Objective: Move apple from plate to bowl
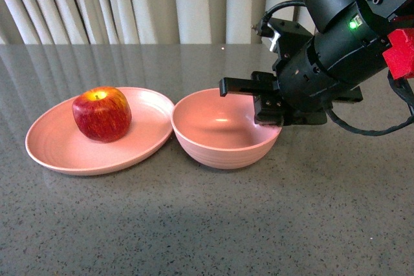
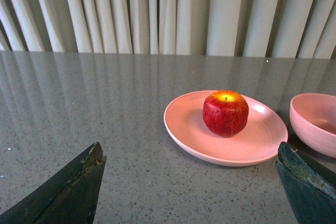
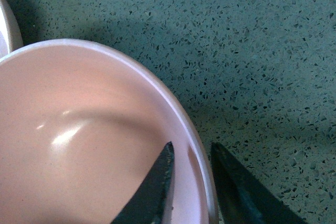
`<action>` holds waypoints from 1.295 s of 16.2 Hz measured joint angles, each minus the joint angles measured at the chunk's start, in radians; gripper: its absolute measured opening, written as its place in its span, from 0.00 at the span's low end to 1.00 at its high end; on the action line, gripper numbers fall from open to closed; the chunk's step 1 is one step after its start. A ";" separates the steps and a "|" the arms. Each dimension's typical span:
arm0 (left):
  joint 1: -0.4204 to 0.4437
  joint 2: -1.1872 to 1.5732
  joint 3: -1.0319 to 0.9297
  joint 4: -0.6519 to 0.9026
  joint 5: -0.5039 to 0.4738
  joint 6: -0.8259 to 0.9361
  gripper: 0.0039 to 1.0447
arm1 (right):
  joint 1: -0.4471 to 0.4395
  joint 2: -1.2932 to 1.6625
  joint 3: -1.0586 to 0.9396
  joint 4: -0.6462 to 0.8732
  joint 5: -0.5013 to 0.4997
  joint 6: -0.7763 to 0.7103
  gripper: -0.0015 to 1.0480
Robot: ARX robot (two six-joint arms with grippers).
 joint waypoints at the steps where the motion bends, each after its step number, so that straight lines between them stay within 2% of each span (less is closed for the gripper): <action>1: 0.000 0.000 0.000 0.000 0.000 0.000 0.94 | 0.000 0.000 0.000 -0.001 -0.004 0.000 0.28; 8: 0.000 0.000 0.000 0.000 0.000 0.000 0.94 | -0.028 -0.164 -0.018 0.023 -0.087 0.034 0.96; 10: 0.000 0.000 0.000 0.000 0.000 0.000 0.94 | -0.126 -0.386 -0.195 0.182 -0.169 0.105 0.94; 13: 0.000 0.000 0.000 0.000 0.000 0.000 0.94 | -0.267 -0.735 -0.510 0.382 -0.135 0.126 0.94; 16: 0.000 0.000 0.000 0.000 0.000 0.000 0.94 | -0.346 -1.010 -0.745 0.455 -0.084 0.099 0.94; 19: 0.000 0.000 0.000 0.000 0.000 0.000 0.94 | -0.354 -1.179 -0.882 0.446 -0.028 0.059 0.94; 20: 0.000 0.000 0.000 0.000 0.000 0.000 0.94 | -0.375 -1.276 -0.967 0.537 0.047 -0.038 0.83; 21: 0.000 0.000 0.000 0.000 -0.001 0.000 0.94 | -0.386 -1.371 -1.021 0.523 0.085 -0.122 0.73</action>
